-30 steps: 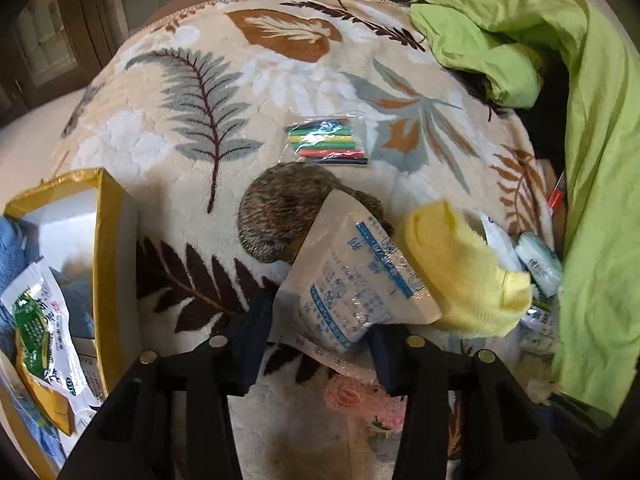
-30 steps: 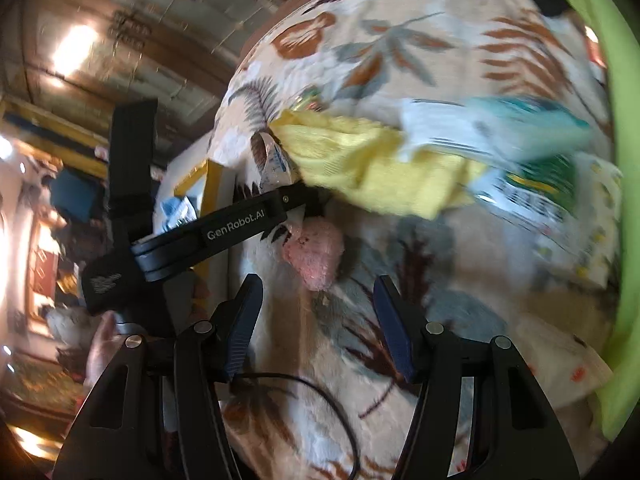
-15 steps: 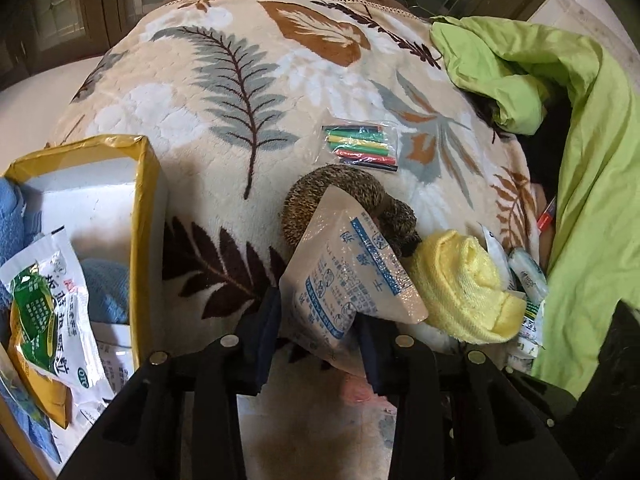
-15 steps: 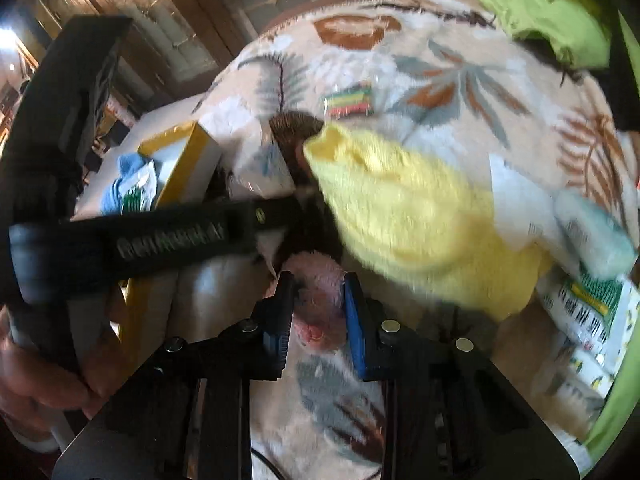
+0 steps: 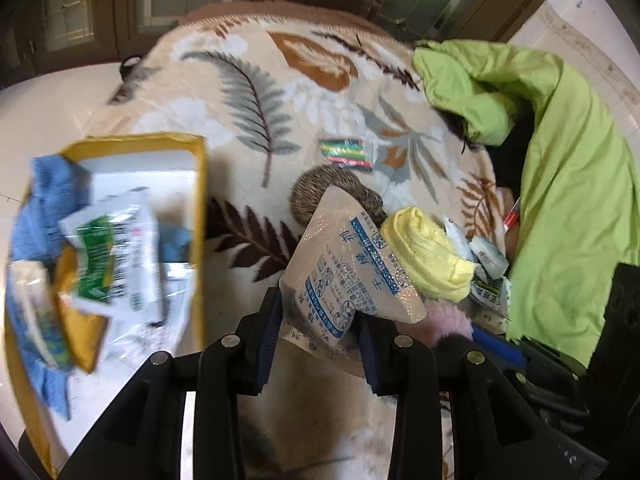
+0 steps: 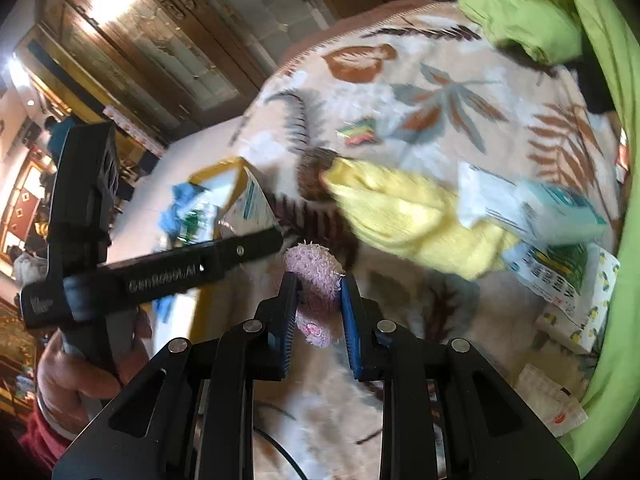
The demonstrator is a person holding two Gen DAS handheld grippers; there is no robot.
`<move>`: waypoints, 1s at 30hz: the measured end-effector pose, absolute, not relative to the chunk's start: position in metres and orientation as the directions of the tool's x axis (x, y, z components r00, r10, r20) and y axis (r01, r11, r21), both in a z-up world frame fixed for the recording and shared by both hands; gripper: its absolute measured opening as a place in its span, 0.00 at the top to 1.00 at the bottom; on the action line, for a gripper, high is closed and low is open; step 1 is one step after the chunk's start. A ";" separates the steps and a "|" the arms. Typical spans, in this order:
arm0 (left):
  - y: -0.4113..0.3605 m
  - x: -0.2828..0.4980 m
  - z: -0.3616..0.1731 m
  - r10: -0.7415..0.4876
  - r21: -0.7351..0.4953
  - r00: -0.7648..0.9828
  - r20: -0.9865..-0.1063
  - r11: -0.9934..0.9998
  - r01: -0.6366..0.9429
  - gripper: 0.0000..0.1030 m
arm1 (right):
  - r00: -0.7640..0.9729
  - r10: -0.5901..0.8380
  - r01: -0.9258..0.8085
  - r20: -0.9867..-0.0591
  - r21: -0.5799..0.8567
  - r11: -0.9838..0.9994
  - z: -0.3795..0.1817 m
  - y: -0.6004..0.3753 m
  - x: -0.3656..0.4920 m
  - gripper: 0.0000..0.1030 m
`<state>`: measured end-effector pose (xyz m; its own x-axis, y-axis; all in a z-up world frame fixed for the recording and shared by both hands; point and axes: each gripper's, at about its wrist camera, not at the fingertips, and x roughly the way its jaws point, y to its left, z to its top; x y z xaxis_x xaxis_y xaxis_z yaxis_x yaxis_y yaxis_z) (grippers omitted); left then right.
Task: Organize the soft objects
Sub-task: 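Carry the clear packet and pink plush into the white box, open both grippers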
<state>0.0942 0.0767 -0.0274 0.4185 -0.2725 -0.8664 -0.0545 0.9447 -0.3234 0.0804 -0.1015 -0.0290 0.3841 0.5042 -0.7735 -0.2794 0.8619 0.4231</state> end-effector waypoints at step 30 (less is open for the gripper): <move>0.205 0.056 -0.044 0.008 -0.145 0.437 -0.899 0.938 -0.315 0.53 | 0.194 0.504 -0.449 -0.842 0.381 0.808 -0.064 0.079 0.109 0.74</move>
